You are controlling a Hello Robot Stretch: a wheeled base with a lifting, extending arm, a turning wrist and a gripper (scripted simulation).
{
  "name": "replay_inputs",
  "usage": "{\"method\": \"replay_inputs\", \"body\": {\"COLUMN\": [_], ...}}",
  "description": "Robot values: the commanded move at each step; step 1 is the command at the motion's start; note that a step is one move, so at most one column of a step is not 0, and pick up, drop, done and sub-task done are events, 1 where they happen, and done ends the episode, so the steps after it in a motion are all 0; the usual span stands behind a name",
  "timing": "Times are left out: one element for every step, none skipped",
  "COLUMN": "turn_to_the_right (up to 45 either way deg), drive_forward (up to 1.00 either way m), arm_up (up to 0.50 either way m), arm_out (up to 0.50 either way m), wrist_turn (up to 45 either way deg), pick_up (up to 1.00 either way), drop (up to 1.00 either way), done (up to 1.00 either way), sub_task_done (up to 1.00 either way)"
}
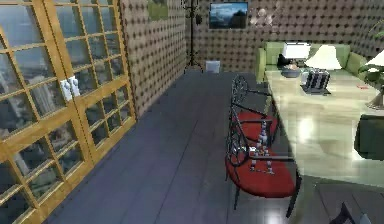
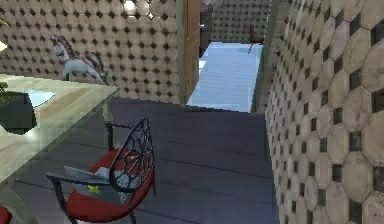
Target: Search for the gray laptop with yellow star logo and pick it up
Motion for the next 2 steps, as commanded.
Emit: {"method": "replay_inputs", "body": {"turn_to_the_right": [-24.0,0.0], "drive_forward": [0.00,0.00], "arm_up": [0.00,0.50], "arm_out": [0.00,0.00], "wrist_turn": [0.0,0.0], "pick_up": [0.00,0.00], "drop": [0.00,0.00], "done": [0.00,0.00], "sub_task_done": [0.00,0.00]}}
